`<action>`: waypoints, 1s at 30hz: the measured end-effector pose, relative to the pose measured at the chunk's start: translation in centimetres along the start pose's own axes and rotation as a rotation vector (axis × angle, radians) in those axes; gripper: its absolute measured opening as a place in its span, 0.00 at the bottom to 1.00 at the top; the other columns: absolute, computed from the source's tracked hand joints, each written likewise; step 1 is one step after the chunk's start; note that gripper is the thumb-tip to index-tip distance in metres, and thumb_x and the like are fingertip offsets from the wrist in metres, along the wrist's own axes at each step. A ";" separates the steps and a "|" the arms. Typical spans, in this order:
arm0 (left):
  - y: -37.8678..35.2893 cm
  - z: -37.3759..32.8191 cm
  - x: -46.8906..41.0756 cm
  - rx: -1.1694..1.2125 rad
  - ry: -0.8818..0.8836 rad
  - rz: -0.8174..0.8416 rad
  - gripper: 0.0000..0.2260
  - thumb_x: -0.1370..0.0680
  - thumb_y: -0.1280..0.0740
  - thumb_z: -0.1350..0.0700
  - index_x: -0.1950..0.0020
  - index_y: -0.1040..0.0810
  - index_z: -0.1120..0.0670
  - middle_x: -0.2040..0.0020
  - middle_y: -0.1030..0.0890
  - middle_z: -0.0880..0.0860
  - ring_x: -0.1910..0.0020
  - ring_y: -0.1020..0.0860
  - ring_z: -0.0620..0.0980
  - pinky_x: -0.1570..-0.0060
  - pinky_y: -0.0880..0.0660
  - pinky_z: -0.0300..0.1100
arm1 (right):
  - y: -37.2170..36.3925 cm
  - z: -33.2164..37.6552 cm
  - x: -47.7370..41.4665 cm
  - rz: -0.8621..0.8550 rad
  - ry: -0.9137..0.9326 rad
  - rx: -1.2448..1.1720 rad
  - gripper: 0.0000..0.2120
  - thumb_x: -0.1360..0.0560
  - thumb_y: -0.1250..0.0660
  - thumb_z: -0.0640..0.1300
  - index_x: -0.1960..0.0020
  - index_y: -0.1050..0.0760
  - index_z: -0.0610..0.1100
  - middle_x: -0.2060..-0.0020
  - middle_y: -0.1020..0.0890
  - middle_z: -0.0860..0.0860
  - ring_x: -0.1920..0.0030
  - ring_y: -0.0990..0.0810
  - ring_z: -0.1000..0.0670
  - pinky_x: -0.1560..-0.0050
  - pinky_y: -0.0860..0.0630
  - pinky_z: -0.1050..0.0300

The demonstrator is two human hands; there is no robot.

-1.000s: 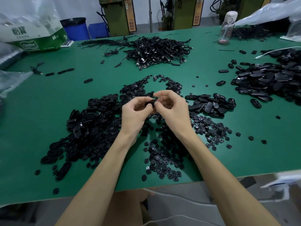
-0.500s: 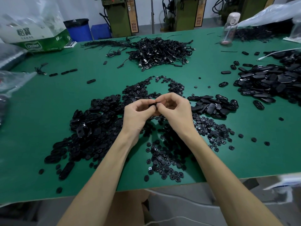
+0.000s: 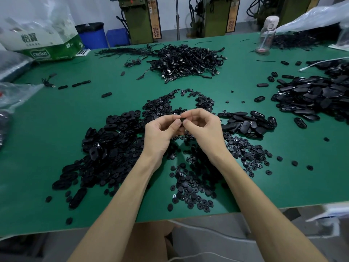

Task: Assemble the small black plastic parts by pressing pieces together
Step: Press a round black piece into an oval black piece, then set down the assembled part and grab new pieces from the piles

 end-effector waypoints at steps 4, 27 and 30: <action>0.2 0.0 0.0 -0.060 -0.016 -0.034 0.05 0.20 0.29 0.65 0.45 0.16 0.60 0.56 0.13 0.57 0.60 0.16 0.51 0.54 0.18 0.41 | 0.0 0.0 0.0 0.008 0.022 0.033 0.09 0.25 0.29 0.33 0.52 0.17 0.46 0.61 0.15 0.47 0.60 0.15 0.46 0.55 0.17 0.55; 6.6 -3.4 -1.3 -1.222 -0.071 -0.222 0.11 0.15 0.36 0.57 0.36 0.20 0.57 0.40 0.19 0.57 0.44 0.22 0.51 0.39 0.26 0.45 | 4.6 0.0 -0.8 -0.618 -0.020 0.372 0.16 0.20 0.38 0.31 0.36 0.23 0.44 0.39 0.37 0.50 0.43 0.23 0.44 0.40 0.24 0.53; 9.5 -3.7 -1.8 -1.398 0.005 -0.224 0.12 0.16 0.33 0.57 0.34 0.20 0.58 0.38 0.20 0.60 0.39 0.22 0.59 0.34 0.27 0.54 | 3.9 0.4 -0.6 -0.539 0.022 0.377 0.14 0.20 0.37 0.32 0.38 0.22 0.44 0.41 0.34 0.50 0.45 0.23 0.48 0.43 0.23 0.50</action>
Point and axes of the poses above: each hand's wrist, its own x-axis away from the middle knuckle, its own y-axis out of the back of the hand, z = x × y, the point moved 3 cm from there along -x, towards the middle knuckle
